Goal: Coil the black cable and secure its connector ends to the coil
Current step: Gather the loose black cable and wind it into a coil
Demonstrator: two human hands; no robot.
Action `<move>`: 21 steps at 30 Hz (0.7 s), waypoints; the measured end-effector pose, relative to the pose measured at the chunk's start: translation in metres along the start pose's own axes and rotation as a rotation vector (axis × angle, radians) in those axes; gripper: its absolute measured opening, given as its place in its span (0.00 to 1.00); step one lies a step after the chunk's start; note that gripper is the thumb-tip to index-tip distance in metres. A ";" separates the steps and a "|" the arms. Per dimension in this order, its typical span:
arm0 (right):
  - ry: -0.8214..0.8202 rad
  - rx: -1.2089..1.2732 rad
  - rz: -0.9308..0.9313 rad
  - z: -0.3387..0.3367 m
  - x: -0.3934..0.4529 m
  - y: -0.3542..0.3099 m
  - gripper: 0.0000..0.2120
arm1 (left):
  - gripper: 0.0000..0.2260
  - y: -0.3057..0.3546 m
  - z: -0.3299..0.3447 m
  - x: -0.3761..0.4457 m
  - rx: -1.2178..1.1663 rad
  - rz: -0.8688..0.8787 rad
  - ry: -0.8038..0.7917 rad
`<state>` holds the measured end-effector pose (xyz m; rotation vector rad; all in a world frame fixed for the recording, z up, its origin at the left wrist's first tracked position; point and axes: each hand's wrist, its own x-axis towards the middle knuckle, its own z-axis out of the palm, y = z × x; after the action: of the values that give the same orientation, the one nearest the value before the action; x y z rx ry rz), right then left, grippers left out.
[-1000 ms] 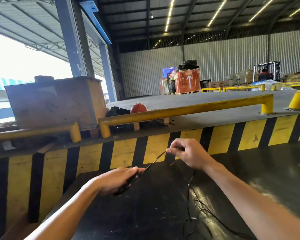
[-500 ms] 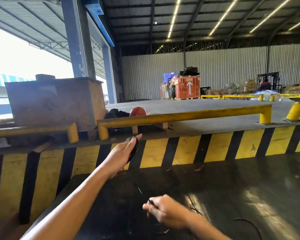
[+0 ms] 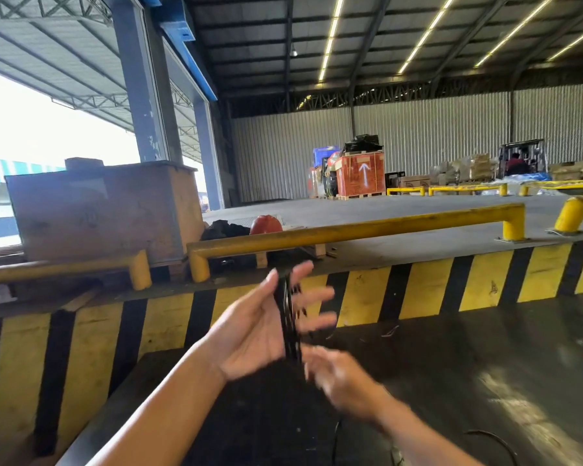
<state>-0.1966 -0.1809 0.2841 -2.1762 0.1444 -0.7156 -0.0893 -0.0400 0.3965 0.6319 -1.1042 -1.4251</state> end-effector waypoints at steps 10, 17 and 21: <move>-0.232 -0.345 -0.007 -0.023 -0.006 -0.015 0.16 | 0.17 0.001 -0.071 -0.017 1.597 -0.167 0.707; 0.087 -0.432 -0.078 -0.079 0.028 -0.019 0.18 | 0.17 -0.015 -0.039 -0.031 0.763 -0.492 0.385; 0.052 -0.219 0.026 -0.030 0.016 0.001 0.22 | 0.20 0.000 -0.005 -0.014 0.185 -0.181 0.085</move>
<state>-0.1991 -0.2068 0.3054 -2.3592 0.2894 -0.7731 -0.0827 -0.0279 0.3911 0.9365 -1.1426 -1.4446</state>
